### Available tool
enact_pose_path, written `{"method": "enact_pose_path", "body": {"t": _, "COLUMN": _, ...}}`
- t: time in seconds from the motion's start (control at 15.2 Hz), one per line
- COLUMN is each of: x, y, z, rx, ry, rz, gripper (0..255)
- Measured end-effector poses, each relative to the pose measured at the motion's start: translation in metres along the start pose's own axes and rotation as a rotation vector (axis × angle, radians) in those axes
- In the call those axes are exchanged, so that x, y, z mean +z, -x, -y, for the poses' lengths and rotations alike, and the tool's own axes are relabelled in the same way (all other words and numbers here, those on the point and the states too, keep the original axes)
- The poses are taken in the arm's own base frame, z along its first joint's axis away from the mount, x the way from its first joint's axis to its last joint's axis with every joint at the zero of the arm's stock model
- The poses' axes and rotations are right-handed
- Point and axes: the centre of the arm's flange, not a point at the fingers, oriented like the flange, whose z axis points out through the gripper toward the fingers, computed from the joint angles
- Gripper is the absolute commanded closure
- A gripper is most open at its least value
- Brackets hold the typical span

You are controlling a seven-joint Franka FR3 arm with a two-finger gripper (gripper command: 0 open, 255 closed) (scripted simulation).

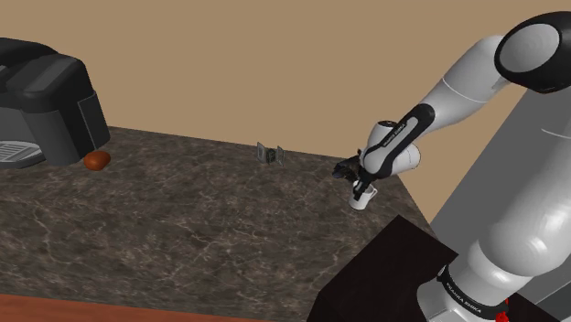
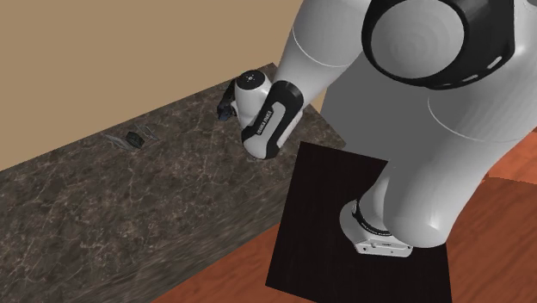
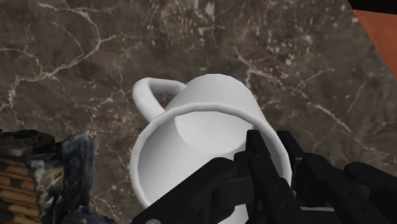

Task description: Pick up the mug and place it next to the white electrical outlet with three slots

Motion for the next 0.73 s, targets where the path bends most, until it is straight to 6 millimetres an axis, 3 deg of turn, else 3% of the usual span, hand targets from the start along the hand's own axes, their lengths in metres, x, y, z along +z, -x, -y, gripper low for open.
{"method": "enact_pose_path", "body": {"t": 0.73, "x": -0.058, "y": 0.0, "z": -0.005, "rx": 0.0, "ry": 0.0, "rz": 0.0, "gripper": 255}}
